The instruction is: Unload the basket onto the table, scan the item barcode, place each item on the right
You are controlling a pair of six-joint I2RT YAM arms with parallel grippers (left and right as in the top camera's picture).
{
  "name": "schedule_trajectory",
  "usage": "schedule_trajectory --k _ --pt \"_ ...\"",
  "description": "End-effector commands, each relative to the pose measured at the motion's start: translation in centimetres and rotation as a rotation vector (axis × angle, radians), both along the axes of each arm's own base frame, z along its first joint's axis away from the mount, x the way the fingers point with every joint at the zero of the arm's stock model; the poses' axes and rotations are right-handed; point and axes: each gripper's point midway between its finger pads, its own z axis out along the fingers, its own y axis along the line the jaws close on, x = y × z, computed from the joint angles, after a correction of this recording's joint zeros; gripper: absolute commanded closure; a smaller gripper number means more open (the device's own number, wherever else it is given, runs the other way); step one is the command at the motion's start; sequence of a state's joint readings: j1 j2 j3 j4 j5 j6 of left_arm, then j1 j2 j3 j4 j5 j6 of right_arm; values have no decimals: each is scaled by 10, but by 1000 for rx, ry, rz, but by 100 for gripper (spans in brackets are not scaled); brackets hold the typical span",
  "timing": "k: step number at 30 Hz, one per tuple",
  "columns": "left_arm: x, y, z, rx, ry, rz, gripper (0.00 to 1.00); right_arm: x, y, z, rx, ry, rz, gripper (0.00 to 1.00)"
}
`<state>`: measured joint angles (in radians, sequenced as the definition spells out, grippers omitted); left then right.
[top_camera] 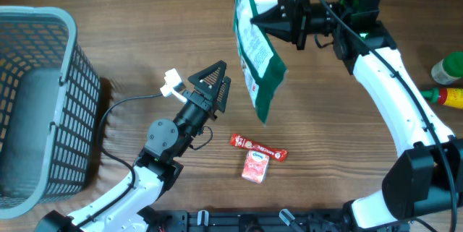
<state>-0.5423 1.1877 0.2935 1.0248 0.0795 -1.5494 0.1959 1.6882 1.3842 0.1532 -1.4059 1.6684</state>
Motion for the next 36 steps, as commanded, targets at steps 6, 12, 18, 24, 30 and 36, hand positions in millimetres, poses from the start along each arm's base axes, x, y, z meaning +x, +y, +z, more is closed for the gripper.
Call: schedule_trajectory --k 6,12,18,24,30,36 --pt "2 17 38 -155 -86 71 0 -17 34 19 7 79 21 96" --pt "5 23 40 -272 -25 89 0 -19 37 19 6 98 23 96" --pt "7 20 24 -413 97 171 0 -19 37 19 5 104 24 96" --pt "13 27 15 -500 132 255 0 -19 37 19 5 100 24 96" --pt "9 42 41 -604 49 279 0 -19 37 18 5 80 25 96" --pt "5 28 42 -571 48 204 0 -17 37 18 5 79 14 96"
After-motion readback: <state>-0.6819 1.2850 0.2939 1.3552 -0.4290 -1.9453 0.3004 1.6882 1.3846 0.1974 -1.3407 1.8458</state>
